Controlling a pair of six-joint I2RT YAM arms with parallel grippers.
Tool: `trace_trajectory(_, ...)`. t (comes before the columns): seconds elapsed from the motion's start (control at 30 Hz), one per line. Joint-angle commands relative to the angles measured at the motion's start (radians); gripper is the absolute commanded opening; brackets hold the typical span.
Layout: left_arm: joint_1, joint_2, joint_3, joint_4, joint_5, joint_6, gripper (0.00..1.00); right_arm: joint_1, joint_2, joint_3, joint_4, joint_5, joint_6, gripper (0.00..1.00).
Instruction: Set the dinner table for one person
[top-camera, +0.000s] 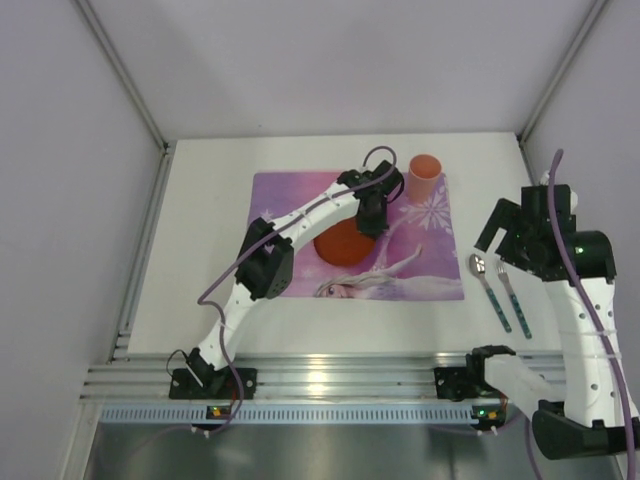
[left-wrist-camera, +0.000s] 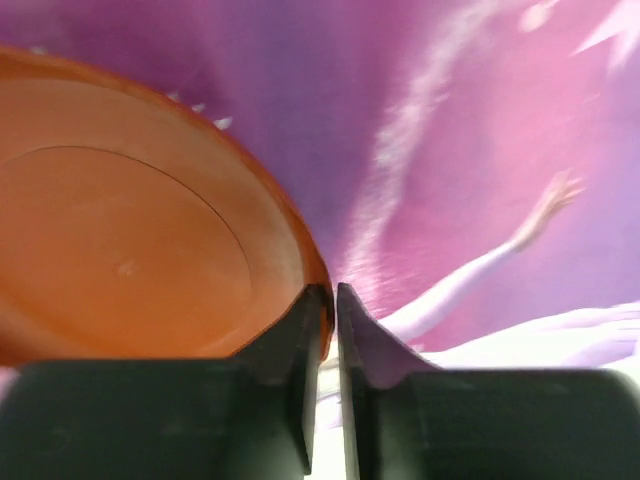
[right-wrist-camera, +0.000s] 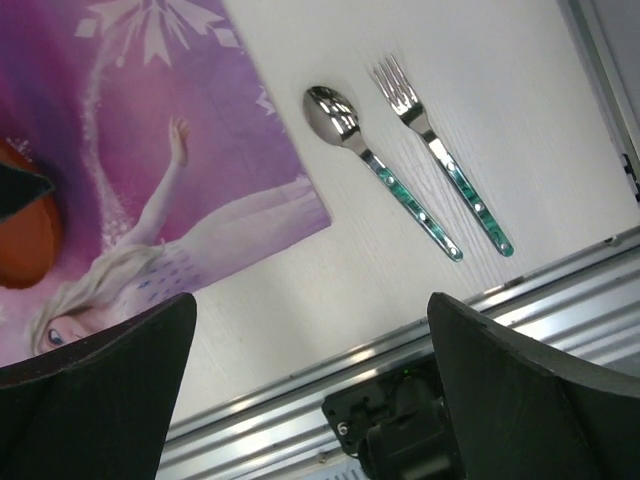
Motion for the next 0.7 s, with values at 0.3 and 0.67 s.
trace_trajectory(0.3, -0.012, -0.177, -0.173, 0.264, 0.098, -0.034, 0.93, -0.034, 0.079, -0.158, 0.03, 0.079, 0.039, 1.0)
trace_trajectory(0.67, 0.139, -0.49, -0.633, 0.372, 0.084, -0.029, 0.91, -0.181, 0.402, -0.311, 0.312, 0.03, 0.018, 0.97)
